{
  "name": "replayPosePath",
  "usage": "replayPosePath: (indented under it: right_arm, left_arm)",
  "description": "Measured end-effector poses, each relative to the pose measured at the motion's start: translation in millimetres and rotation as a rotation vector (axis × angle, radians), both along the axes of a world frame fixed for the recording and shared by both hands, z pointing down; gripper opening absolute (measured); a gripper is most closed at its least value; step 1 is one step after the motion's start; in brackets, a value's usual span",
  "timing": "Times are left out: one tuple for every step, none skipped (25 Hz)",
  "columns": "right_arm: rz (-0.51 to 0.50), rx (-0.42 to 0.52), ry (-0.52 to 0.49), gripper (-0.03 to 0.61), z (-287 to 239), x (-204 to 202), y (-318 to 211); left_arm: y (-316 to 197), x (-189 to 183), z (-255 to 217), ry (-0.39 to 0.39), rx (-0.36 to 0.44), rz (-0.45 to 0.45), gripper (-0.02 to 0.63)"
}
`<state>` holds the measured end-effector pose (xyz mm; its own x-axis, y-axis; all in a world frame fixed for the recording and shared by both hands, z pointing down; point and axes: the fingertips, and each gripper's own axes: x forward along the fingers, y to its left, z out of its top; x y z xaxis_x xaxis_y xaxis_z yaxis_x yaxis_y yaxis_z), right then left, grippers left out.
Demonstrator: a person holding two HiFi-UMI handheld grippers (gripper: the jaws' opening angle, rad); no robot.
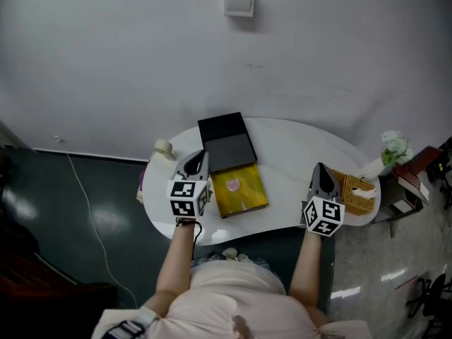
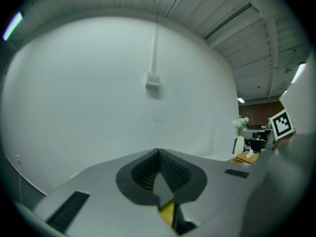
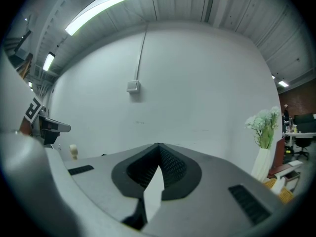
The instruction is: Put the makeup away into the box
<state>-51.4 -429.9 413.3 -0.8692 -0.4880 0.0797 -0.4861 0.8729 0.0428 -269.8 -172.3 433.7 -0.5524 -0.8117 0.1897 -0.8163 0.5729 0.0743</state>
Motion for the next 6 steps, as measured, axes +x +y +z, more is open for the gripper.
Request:
replayPosePath:
  right_arm:
    - [0.0,0.0,0.003,0.014,0.6,0.0,-0.7]
    - [0.001,0.001,0.006,0.014,1.2,-0.3,-1.5]
    - [0.0,0.001,0.009,0.014,1.6,-1.0,-2.2]
    - [0.0,0.001,0.012,0.014,2.0,-2.0,-2.6]
    - [-0.001,0.001,0.015,0.014,2.5,-3.0,-3.0]
    - [-0.002,0.002,0.018,0.014,3.0,-4.1,-3.2]
  left_arm:
    - [-0.4,0.1,0.8,0.003,-0.001,-0.001,0.026]
    - [-0.9,-0.1,1.6,0.005,-0.002,-0.002,0.026]
    - [-1.4,-0.4,1.9,0.006,-0.003,-0.002,0.026]
    - [-2.0,-1.0,1.9,0.006,-0.004,-0.002,0.026]
    - [-2.4,-1.7,2.1,0.006,-0.004,-0.003,0.026]
    - [-2.8,-2.3,2.2,0.007,-0.005,-0.003,0.026]
